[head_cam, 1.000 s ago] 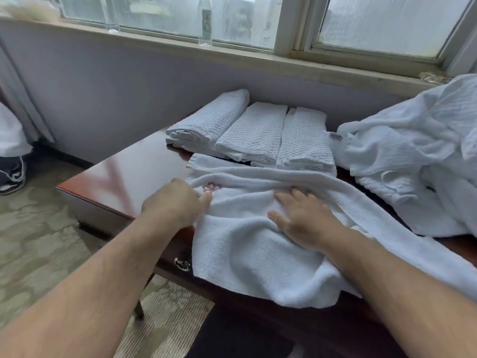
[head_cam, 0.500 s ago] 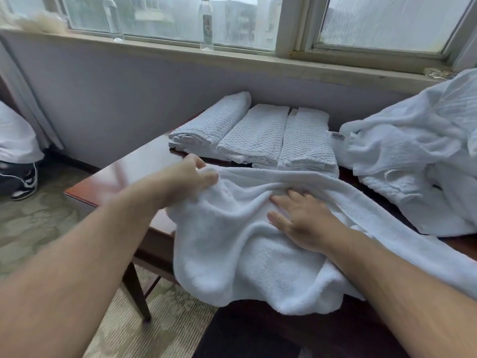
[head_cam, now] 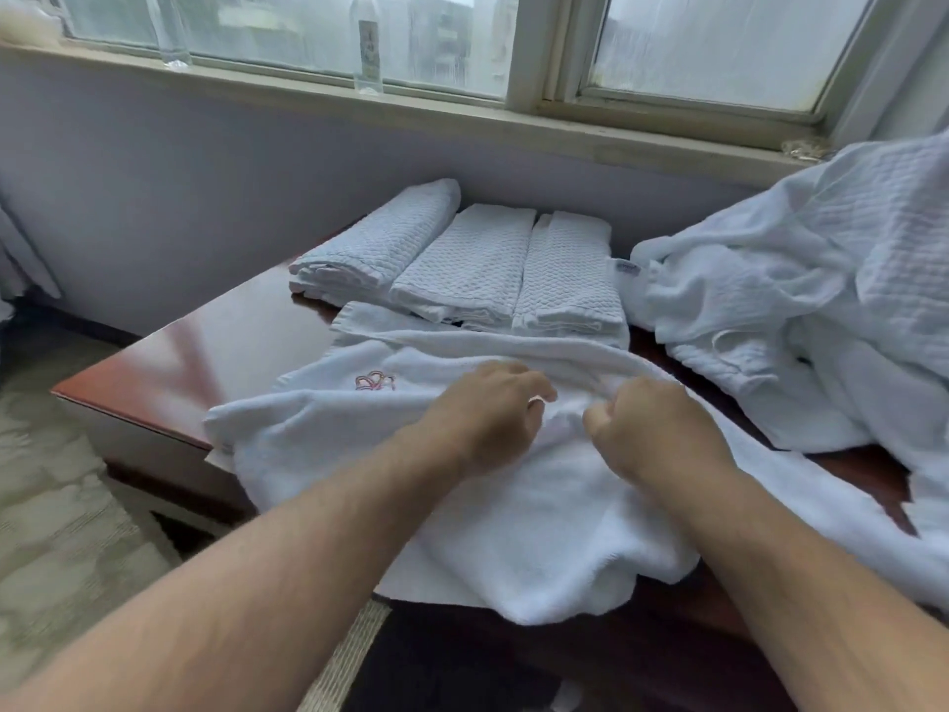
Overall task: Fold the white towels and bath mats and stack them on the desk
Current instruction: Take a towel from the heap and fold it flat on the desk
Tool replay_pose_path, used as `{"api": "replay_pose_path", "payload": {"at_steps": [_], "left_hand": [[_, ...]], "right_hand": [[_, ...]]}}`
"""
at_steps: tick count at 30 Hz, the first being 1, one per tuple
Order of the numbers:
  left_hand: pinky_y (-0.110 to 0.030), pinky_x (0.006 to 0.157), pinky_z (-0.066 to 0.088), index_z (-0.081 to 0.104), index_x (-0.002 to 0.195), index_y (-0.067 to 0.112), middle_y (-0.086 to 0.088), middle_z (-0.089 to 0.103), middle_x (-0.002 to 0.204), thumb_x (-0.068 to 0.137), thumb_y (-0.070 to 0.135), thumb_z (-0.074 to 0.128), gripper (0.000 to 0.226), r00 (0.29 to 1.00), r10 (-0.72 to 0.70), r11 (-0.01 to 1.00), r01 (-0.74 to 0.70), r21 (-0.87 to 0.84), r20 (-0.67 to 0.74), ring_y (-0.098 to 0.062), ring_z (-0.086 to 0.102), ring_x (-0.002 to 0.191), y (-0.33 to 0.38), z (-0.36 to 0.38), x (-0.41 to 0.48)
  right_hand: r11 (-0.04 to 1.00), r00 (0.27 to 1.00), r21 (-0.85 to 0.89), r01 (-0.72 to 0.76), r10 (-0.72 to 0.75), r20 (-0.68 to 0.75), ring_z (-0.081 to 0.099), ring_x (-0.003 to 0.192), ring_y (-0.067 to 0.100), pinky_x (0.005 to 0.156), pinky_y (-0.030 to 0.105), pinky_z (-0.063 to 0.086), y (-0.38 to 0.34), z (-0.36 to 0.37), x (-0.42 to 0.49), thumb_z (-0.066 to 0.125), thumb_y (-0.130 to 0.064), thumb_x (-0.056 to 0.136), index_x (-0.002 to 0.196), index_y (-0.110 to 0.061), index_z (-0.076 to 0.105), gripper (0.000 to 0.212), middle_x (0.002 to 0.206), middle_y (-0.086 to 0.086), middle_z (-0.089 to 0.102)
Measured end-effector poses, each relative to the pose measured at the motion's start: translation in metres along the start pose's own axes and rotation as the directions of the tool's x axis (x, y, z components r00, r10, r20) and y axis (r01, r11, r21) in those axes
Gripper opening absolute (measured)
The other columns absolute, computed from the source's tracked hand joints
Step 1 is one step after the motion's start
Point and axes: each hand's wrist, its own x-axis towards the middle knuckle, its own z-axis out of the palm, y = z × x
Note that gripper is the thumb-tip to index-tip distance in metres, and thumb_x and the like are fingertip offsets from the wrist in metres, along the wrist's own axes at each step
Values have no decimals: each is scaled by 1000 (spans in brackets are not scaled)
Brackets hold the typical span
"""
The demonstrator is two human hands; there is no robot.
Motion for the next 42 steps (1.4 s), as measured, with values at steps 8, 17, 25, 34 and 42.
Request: {"api": "replay_pose_path", "payload": {"at_steps": [8,17,25,34,42], "left_hand": [[-38,118,20,35,152,36,3,30,160,95,63,41,63,970,140,969,-176,175,198,-22,24,145,42,58,26],[-38,121,2,1,157,47,7,-2,169,90,79,27,78,947,46,963,-126,237,317,-17,-1,154,21,42,5],[-49,103,38,45,135,19,-11,46,140,96,42,37,47,955,-239,939,180,293,178,-34,41,128,61,34,29],[-62,116,12,20,151,43,3,25,157,72,91,15,93,955,96,970,-153,187,281,-26,18,145,102,93,30],[-61,119,5,3,155,44,-3,12,165,50,101,21,120,921,-86,974,-2,226,379,-27,6,151,53,58,23]], "right_hand": [[910,927,-338,-239,317,198,54,103,27,85,36,47,64,-33,-22,46,-25,94,96,-17,60,17,127,12,60],[907,994,-421,-27,-22,-111,24,140,37,121,50,19,122,-16,21,47,-27,92,151,-18,37,61,158,4,26],[777,966,-594,-208,260,2,56,124,34,96,45,49,114,-50,30,46,-14,98,127,-11,64,34,134,12,61],[629,820,-665,-402,571,44,3,152,47,119,66,12,177,-69,13,37,-29,101,161,-21,13,65,168,17,4],[963,976,-199,-183,202,82,46,132,34,107,43,38,159,-29,16,35,-31,98,136,-15,53,45,145,12,52]]}}
